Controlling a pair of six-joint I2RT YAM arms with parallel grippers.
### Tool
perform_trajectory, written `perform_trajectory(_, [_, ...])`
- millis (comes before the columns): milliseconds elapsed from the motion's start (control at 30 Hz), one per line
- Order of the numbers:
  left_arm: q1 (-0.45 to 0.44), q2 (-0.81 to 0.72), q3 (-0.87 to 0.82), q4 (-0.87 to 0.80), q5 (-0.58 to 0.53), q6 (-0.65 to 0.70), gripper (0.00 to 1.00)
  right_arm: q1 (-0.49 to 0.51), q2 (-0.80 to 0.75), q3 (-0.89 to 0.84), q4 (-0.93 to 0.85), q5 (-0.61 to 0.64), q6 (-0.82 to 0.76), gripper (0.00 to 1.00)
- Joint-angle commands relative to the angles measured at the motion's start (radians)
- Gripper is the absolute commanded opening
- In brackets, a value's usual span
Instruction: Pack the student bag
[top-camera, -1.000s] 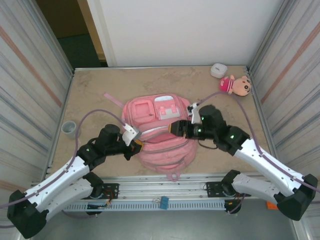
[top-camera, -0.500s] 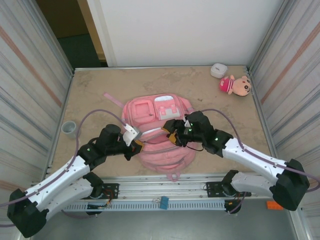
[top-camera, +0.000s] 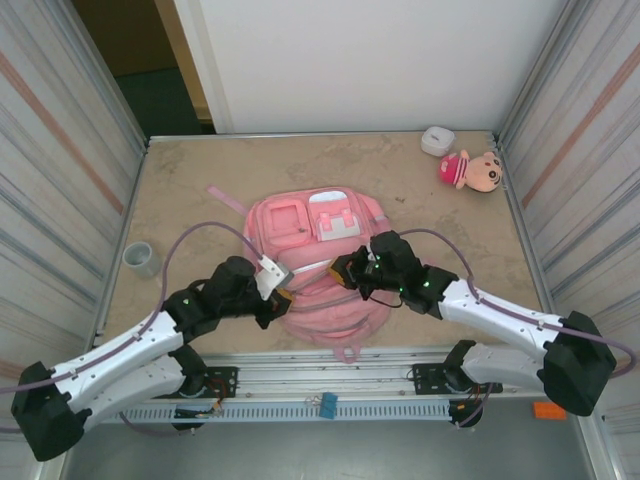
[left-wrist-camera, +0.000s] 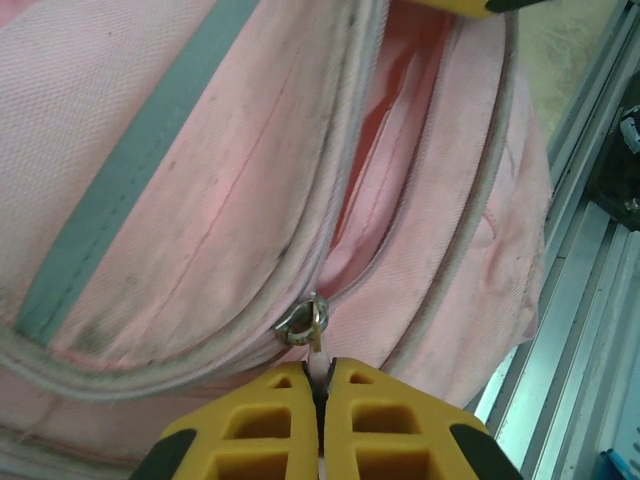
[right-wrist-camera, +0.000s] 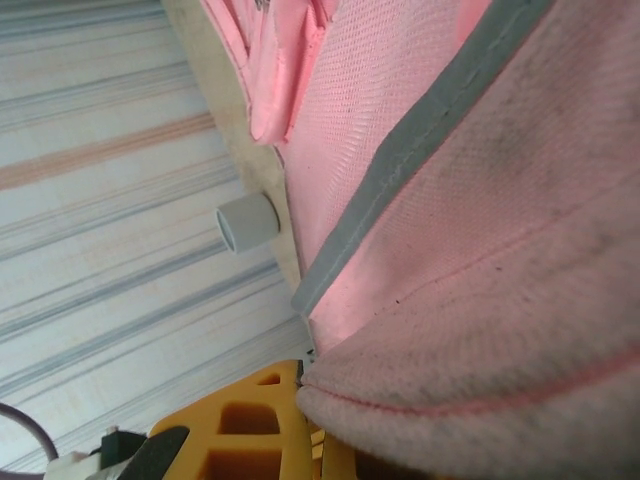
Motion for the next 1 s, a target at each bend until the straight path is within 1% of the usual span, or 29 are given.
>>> perform_trajectory(0, [-0.052,0.017,0.000,0.113,-0.031,-0.085,0.00,0.025,0.053,0.005,0.020,0.010,-0.012,0.00])
perform_trajectory(67, [-0.079,0.040,0.001,0.147,-0.050,-0.118,0.00,0.040,0.076,0.015,0.038,0.003,-0.014,0.00])
perform_trajectory(200, [-0.137,0.091,-0.002,0.287,-0.090,-0.194,0.00,0.055,0.109,0.031,0.062,-0.019,-0.019,0.00])
perform_trajectory(267, [-0.162,0.125,0.008,0.356,-0.111,-0.211,0.00,0.053,0.113,0.044,0.053,-0.029,-0.036,0.00])
perform_trajectory(333, [-0.179,0.163,0.033,0.378,-0.126,-0.203,0.02,0.042,0.101,0.058,0.015,-0.039,-0.069,0.00])
perform_trajectory(367, [-0.184,0.177,0.055,0.368,-0.136,-0.190,0.07,0.030,0.089,0.063,-0.008,-0.052,-0.095,0.00])
perform_trajectory(433, [-0.185,0.194,0.094,0.312,-0.142,-0.145,0.23,-0.012,0.071,0.082,-0.068,-0.113,-0.177,0.00])
perform_trajectory(467, [-0.187,0.193,0.115,0.268,-0.150,-0.098,0.31,-0.048,0.065,0.102,-0.120,-0.172,-0.246,0.00])
perform_trajectory(500, [-0.186,0.183,0.140,0.201,-0.157,-0.051,0.42,-0.085,0.059,0.126,-0.190,-0.235,-0.344,0.00])
perform_trajectory(533, [-0.186,0.171,0.157,0.158,-0.164,-0.006,0.51,-0.116,0.054,0.151,-0.268,-0.277,-0.434,0.00])
perform_trajectory(600, [-0.187,0.129,0.180,0.065,-0.166,0.122,0.64,-0.190,0.054,0.220,-0.443,-0.360,-0.648,0.00])
perform_trajectory(633, [-0.186,0.108,0.183,0.038,-0.171,0.188,0.68,-0.225,0.057,0.237,-0.485,-0.406,-0.721,0.00])
perform_trajectory(700, [-0.187,0.068,0.177,0.005,-0.214,0.308,0.77,-0.307,0.073,0.260,-0.534,-0.519,-0.828,0.00])
perform_trajectory(767, [-0.185,0.042,0.169,-0.011,-0.283,0.401,0.82,-0.373,0.098,0.277,-0.555,-0.614,-0.899,0.00])
perform_trajectory(867, [-0.184,0.059,0.158,-0.016,-0.306,0.520,0.83,-0.417,0.140,0.315,-0.596,-0.663,-0.980,0.00])
perform_trajectory(967, [-0.184,0.140,0.168,0.017,-0.307,0.574,0.85,-0.427,0.181,0.362,-0.629,-0.681,-1.034,0.00])
